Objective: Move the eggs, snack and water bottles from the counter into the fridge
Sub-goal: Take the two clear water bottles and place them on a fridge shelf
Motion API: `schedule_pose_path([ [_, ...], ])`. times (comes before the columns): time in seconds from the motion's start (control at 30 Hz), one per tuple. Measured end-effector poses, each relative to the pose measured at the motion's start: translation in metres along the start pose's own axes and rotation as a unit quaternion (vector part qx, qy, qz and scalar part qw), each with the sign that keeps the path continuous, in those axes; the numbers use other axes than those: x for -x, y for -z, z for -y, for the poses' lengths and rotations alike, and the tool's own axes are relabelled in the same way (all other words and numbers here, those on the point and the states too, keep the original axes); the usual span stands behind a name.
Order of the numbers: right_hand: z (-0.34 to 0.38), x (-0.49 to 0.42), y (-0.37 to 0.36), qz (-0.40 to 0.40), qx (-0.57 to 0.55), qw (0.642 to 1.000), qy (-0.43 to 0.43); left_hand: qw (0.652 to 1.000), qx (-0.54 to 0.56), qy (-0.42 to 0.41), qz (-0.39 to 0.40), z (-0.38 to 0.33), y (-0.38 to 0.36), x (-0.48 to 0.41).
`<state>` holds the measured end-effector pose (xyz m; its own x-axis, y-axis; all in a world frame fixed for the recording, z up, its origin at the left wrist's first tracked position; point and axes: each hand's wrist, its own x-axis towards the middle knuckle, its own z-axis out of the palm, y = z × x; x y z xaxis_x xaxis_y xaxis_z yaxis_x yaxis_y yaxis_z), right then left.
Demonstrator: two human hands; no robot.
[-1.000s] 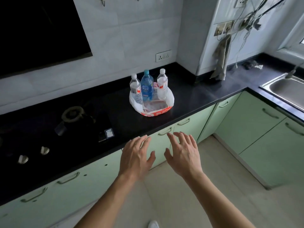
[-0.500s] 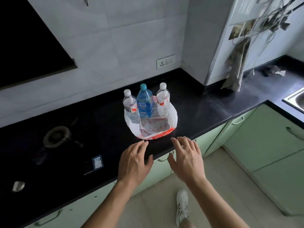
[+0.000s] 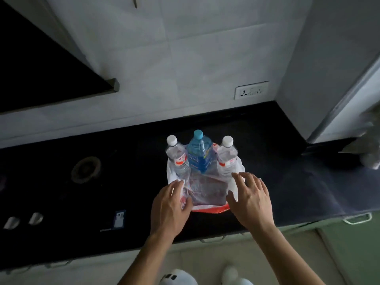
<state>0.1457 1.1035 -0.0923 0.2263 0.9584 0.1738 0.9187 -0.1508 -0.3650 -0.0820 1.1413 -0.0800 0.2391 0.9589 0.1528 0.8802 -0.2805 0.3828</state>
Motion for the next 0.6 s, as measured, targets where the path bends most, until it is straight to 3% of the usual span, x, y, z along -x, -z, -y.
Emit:
schedule_pose_path([
  [0.13, -0.014, -0.027, -0.005, 0.016, -0.033, 0.999, -0.010, 0.993, 0.057, 0.101, -0.012, 0.005, -0.006, -0.016],
  [0.3, -0.021, -0.060, -0.011, 0.016, -0.088, 0.994, -0.066, 0.959, 0.199, 0.200, -0.038, 0.019, -0.018, -0.055],
  [0.6, -0.011, -0.091, -0.050, -0.020, -0.302, 0.941, -0.152, 0.931, 0.299, 0.206, -0.041, 0.050, -0.053, -0.105],
])
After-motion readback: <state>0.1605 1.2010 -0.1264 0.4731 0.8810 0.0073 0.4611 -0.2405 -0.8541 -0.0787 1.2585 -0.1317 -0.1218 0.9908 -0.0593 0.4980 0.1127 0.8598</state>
